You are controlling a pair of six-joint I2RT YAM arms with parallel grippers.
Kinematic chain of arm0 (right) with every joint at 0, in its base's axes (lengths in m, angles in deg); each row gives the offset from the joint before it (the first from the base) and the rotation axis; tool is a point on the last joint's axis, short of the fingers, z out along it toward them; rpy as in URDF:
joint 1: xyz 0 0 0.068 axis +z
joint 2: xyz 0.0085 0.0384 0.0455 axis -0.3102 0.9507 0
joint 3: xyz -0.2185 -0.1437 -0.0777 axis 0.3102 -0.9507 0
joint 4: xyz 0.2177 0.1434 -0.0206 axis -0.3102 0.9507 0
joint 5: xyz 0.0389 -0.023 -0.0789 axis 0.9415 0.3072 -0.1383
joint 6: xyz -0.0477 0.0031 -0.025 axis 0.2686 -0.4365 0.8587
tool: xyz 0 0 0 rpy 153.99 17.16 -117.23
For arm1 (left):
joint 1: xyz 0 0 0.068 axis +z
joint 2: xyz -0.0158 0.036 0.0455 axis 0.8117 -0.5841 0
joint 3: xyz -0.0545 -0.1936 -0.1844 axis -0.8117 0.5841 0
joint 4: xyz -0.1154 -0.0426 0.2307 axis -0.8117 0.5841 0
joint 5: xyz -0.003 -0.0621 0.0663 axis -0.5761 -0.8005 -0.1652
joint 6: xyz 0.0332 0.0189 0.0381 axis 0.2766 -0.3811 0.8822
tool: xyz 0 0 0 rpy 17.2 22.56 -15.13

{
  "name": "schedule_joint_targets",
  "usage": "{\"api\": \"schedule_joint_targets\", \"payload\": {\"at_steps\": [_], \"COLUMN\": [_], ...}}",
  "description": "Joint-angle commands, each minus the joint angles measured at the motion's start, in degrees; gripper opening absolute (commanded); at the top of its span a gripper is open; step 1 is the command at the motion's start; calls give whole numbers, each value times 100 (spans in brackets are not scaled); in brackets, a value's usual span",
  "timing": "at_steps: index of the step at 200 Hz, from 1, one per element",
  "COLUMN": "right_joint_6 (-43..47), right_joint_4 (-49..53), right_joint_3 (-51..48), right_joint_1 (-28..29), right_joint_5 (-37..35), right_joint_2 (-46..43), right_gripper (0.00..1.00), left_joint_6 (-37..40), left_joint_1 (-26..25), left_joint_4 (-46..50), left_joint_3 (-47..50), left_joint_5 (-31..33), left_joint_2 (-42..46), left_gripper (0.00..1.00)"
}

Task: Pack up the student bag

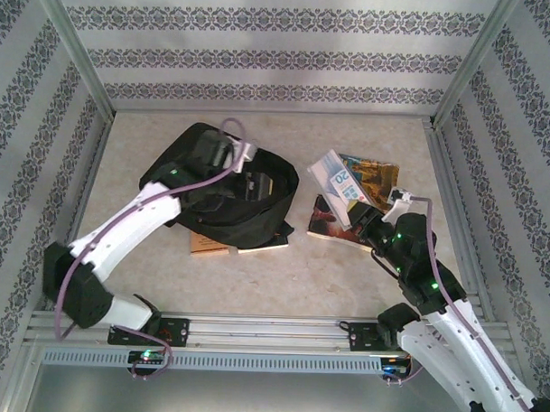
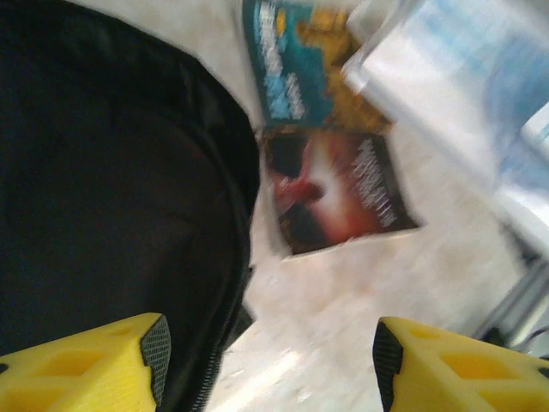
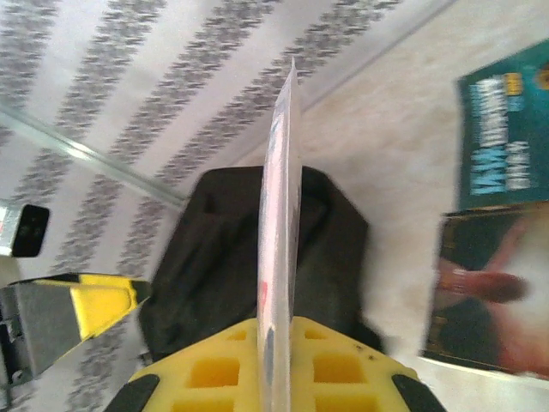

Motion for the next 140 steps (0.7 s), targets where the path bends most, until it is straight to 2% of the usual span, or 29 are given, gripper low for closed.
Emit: {"api": "schedule_joint_targets", "payload": {"at_steps": [1, 37, 104, 118, 140], "right_joint_6": [387, 339, 221, 204, 160], "right_joint_4": [444, 313, 50, -2, -108], "right_joint_3": [82, -86, -361, -410, -467], "right_joint_1": [-202, -473, -820, -862, -907], "right_joint_5": [-114, 263, 762, 815, 884], "right_joint_2": [-102, -21, 82, 107, 151], "right_gripper": [0, 0, 1, 1, 1], "left_joint_6": [1423, 1624, 1740, 1774, 1784], "left_joint_1": [-268, -369, -453, -461, -453], "left_joint_4": [1522, 1702, 1770, 1778, 1748], "left_joint_3": [-649, -1237, -1503, -1503, -1551], "left_joint_5": [831, 816, 351, 438, 776], "left_joint_2": [-613, -1431, -2074, -2128, -2136], "left_gripper": [66, 67, 65, 60, 45]}}
